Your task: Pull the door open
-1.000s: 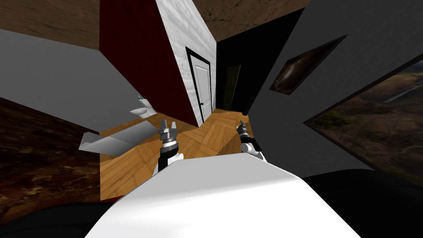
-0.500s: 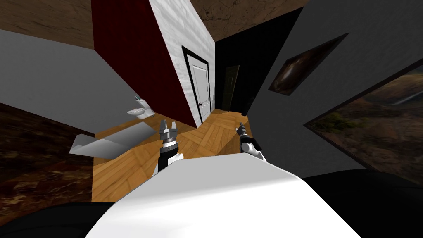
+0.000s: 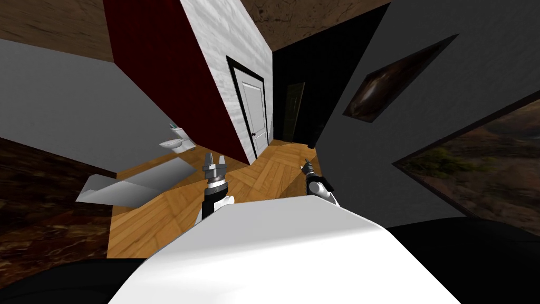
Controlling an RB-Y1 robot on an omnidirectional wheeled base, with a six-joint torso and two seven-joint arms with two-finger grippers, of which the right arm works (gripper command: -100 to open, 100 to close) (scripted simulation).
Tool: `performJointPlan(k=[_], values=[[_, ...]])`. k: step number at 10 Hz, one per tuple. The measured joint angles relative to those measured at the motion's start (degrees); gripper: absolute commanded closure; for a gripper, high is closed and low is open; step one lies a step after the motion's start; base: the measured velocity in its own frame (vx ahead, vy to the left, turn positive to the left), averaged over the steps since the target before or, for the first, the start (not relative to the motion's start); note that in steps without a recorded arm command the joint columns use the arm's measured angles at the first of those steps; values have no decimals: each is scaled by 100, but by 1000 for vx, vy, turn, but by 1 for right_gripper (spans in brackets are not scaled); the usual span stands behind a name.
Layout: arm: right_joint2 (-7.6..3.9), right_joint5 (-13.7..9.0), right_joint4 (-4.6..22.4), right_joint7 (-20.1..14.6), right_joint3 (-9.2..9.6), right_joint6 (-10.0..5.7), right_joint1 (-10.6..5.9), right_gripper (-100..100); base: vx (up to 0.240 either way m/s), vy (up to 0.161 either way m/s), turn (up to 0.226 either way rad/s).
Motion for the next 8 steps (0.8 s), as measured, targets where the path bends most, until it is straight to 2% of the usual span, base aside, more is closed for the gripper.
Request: performJointPlan(k=[1, 2, 4, 6, 7, 8], values=[[8, -86, 91, 44, -47, 94, -63, -100, 120, -65, 3], [26, -183, 112, 91, -94, 217, -59, -100, 107, -73, 6], [-5, -396, 326, 175, -147, 377, -161, -100, 118, -62, 6], [10, -581, 426, 260, -226, 568, -187, -100, 126, -76, 10], [-13, -692, 529, 301, -246, 643, -229, -100, 133, -39, 21], [-64, -829, 662, 346, -224, 653, -264, -100, 138, -28, 27]])
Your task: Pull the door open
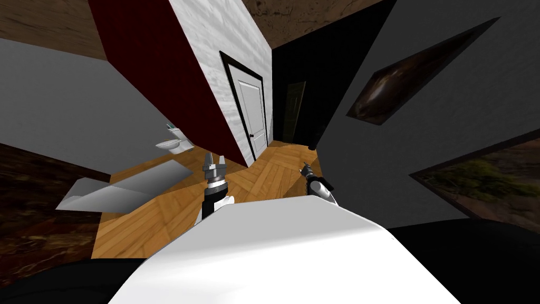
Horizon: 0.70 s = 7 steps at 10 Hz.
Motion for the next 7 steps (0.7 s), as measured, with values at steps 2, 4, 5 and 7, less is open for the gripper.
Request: performJointPlan(k=[2, 4, 5, 7], values=[[36, -164, 104, 77, -97, 200, -47, -100, 137, -17, 25], [-11, -412, 291, 168, -126, 335, -105, -100, 173, -47, 27], [5, -509, 387, 214, -172, 441, -154, -100, 162, -51, 32], [17, -721, 513, 309, -226, 619, -178, -100, 134, -41, 32]])
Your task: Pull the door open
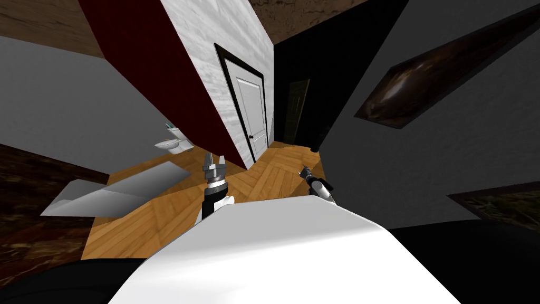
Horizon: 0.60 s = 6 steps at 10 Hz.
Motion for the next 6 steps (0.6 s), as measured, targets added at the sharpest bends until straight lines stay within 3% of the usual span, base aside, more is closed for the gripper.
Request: performJointPlan(k=[3, 6], values=[[12, -291, 266, 114, -116, 288, -124, -100, 166, -4, 54], [9, -556, 459, 225, -169, 477, -189, -100, 147, -11, 40]])
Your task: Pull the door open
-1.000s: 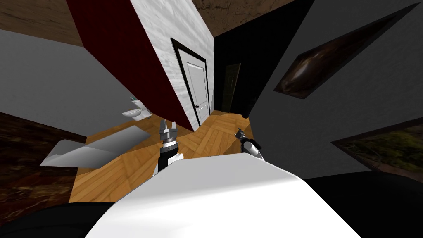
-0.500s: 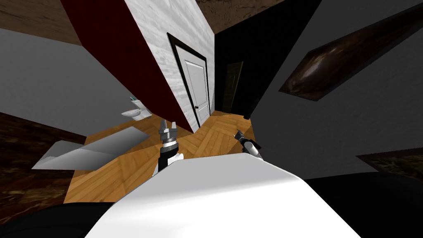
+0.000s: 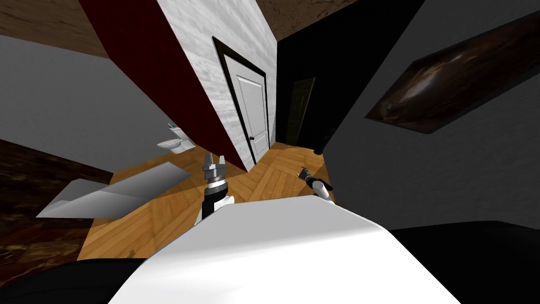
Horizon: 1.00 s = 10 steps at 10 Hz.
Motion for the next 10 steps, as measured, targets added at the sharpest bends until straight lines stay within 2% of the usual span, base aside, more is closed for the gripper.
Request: performJointPlan(k=[4, 10], values=[[6, -432, 302, 181, -111, 332, -93, -100, 171, -27, 62], [43, -1129, 883, 484, -299, 868, -326, -100, 191, -20, 90]])
